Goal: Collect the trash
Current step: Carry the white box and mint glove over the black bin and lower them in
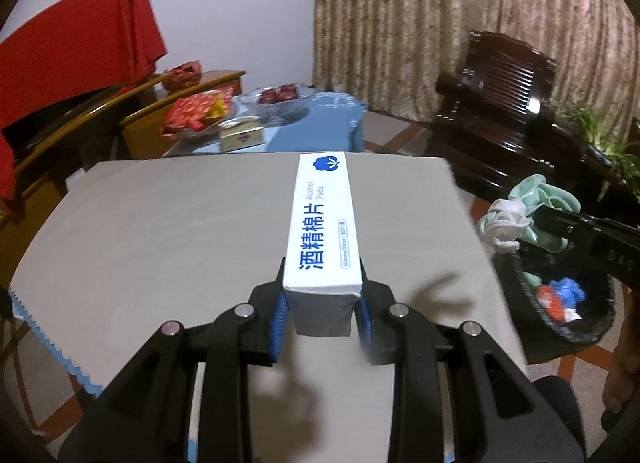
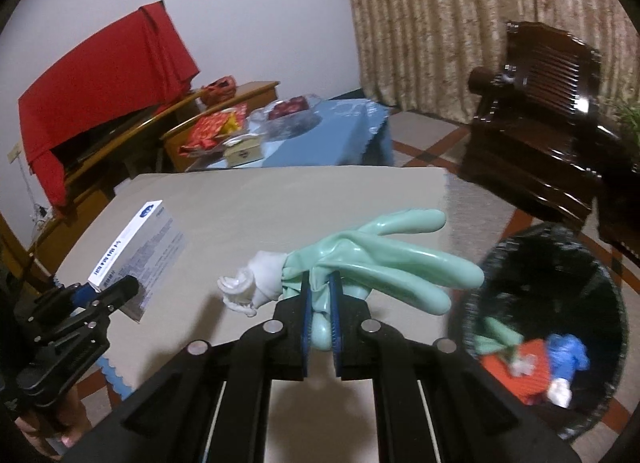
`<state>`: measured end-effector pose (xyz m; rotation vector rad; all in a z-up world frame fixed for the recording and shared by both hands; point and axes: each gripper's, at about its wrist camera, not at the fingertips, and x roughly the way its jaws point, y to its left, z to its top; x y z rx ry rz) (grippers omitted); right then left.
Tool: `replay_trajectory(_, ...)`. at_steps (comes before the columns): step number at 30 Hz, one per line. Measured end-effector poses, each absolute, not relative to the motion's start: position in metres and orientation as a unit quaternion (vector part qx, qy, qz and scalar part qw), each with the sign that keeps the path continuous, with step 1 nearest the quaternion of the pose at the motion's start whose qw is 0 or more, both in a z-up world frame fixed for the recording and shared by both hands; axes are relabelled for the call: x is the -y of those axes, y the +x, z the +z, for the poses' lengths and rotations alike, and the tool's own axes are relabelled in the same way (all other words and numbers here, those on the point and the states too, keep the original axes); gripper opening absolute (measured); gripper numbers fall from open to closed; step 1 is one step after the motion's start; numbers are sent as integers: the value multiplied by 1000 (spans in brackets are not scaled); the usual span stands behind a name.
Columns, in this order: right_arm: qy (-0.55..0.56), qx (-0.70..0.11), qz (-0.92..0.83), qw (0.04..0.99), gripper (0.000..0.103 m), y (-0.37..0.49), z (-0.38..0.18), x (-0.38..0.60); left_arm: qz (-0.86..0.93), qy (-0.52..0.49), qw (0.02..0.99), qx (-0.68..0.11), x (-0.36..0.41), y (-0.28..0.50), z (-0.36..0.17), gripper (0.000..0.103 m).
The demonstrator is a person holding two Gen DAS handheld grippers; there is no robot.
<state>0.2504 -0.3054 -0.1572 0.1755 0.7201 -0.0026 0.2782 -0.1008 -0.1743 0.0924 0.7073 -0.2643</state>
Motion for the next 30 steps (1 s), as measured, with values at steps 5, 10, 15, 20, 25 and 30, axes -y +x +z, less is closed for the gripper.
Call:
replay_trajectory(5,88,-344,-27,935,8,226,-147,344,-161,55,924,-344,150,260,-168,28)
replay_trajectory(10,87,-335,-52,937,8,206,-142,379,-184,55,918,-347,194,250,-162,28)
replay_trajectory(15,85,-334,-72,936,8,192,-144,410,-198,55,914,-351,231,243,-157,28)
replay_trajectory(20,92,-338,-89,933,8,182,-152,445,-206,62,908,-359,262,241,-160,28)
replay_trajectory(25,101,-342,-101,929,8,176,-163,478,-215,72,902,-368,295,241,-169,28)
replay_trajectory(30,116,-345,-107,925,9,174,-176,507,-221,78,897,-375,327,242,-177,28)
